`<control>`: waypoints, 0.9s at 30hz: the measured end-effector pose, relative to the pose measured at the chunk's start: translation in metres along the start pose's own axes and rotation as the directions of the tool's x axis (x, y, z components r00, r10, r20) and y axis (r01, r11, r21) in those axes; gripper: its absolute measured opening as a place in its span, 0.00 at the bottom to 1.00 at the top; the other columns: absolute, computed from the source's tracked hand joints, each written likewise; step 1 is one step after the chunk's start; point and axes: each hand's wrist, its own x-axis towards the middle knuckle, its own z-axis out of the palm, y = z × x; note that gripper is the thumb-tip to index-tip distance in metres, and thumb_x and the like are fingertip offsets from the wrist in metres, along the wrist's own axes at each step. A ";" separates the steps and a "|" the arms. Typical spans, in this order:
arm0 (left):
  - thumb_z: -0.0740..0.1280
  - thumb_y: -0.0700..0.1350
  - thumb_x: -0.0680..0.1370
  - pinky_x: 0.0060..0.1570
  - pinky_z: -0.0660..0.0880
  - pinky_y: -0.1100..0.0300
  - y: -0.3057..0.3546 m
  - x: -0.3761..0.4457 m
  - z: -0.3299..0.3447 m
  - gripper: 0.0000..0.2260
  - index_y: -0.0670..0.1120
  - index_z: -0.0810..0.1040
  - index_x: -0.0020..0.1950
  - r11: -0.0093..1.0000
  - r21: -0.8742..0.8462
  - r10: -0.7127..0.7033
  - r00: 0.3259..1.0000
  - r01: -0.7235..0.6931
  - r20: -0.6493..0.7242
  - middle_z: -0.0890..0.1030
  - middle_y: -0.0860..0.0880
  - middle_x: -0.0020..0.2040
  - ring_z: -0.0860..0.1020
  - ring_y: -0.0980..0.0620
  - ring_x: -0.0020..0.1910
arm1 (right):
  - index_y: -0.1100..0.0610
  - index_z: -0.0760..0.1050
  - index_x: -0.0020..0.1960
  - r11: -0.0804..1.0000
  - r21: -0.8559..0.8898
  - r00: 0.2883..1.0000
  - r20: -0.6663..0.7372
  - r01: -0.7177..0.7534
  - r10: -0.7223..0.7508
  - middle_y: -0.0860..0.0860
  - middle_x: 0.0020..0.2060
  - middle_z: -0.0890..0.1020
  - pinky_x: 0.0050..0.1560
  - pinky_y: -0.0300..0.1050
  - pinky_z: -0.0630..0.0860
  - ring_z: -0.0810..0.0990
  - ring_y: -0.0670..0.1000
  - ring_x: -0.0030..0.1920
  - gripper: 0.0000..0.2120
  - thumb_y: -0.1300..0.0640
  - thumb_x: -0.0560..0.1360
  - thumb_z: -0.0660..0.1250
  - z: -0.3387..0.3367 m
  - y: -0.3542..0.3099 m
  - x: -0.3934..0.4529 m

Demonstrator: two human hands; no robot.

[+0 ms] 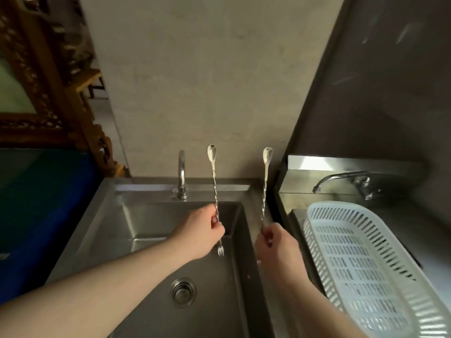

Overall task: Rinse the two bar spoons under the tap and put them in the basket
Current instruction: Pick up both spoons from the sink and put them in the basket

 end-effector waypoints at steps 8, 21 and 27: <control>0.63 0.45 0.71 0.24 0.68 0.65 0.138 0.054 0.097 0.05 0.49 0.69 0.36 0.972 -0.232 0.047 0.941 0.035 0.335 0.82 0.51 0.26 0.79 0.59 0.25 | 0.57 0.73 0.37 0.937 -0.115 0.937 -0.156 -0.331 0.312 0.54 0.29 0.82 0.33 0.52 0.79 0.83 0.55 0.32 0.08 0.58 0.74 0.62 -0.126 0.096 0.037; 0.62 0.35 0.76 0.35 0.81 0.62 0.233 0.067 0.272 0.08 0.37 0.78 0.52 0.877 -0.112 -0.238 0.625 0.468 0.743 0.84 0.41 0.41 0.84 0.50 0.32 | 0.56 0.77 0.41 0.743 -0.271 0.772 -0.004 -0.612 0.635 0.52 0.35 0.83 0.33 0.42 0.80 0.84 0.50 0.36 0.04 0.59 0.75 0.66 -0.148 0.230 0.046; 0.69 0.37 0.74 0.23 0.76 0.64 0.221 0.070 0.296 0.03 0.43 0.79 0.41 0.826 -0.053 -0.346 0.579 0.561 0.738 0.83 0.46 0.33 0.81 0.53 0.22 | 0.55 0.78 0.49 0.715 -0.371 0.756 0.052 -0.592 0.653 0.50 0.44 0.83 0.36 0.40 0.78 0.82 0.49 0.42 0.07 0.52 0.79 0.65 -0.135 0.241 0.045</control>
